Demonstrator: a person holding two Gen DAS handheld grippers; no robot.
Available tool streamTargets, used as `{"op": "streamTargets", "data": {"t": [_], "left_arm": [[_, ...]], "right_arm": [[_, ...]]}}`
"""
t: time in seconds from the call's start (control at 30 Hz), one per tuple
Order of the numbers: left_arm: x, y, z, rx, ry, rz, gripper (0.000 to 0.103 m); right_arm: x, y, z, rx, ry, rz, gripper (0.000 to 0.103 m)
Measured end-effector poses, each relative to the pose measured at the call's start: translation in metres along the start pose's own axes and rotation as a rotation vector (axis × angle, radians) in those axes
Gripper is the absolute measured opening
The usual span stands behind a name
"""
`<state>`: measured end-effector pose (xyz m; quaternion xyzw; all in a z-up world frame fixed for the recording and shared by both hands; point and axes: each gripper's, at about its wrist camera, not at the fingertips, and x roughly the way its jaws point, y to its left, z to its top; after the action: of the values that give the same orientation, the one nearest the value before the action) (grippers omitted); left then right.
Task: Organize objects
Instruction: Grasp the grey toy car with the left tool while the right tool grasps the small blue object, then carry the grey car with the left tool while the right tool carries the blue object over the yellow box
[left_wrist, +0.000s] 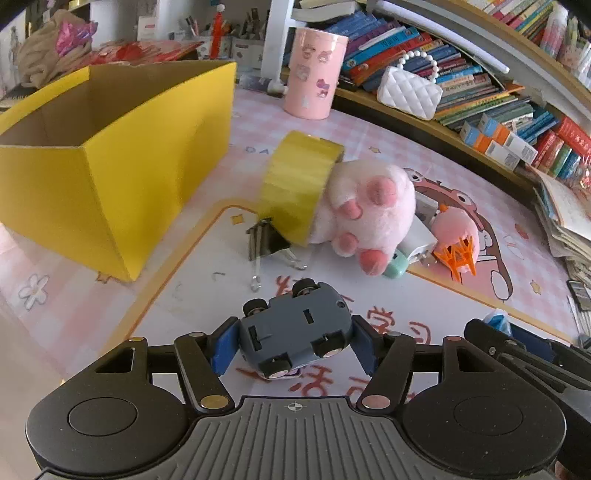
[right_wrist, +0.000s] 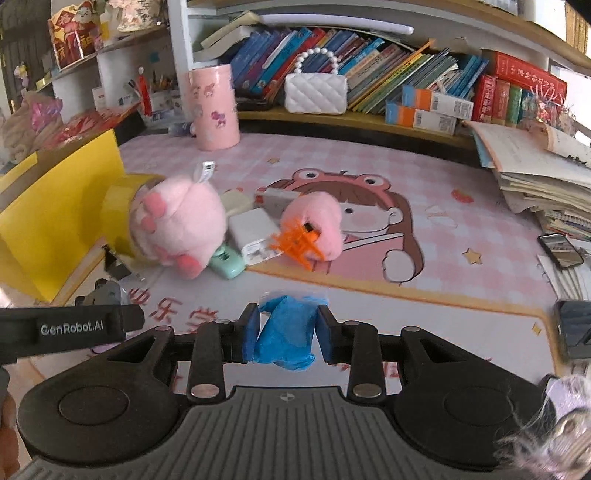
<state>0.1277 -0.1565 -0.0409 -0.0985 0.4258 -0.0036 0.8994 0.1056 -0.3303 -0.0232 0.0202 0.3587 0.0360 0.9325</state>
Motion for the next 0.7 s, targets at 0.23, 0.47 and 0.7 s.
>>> {"op": "streamTargets", "data": {"t": [0.23,0.47,0.7], "left_arm": [[-0.020,0.026,-0.004,0.010,-0.034,-0.039,0.063],[-0.042,0.068,-0.010,0.029,-0.057,-0.078,0.063],[-0.069,0.135,-0.015,0.005,-0.071,-0.067,0.063]], "right_arm": [[-0.016,0.029,-0.008,-0.003,0.002,0.010,0.031],[-0.034,0.074,-0.021,0.016,0.016,0.009,0.031],[-0.048,0.138,-0.036,0.014,0.032,0.036,0.031]]}}
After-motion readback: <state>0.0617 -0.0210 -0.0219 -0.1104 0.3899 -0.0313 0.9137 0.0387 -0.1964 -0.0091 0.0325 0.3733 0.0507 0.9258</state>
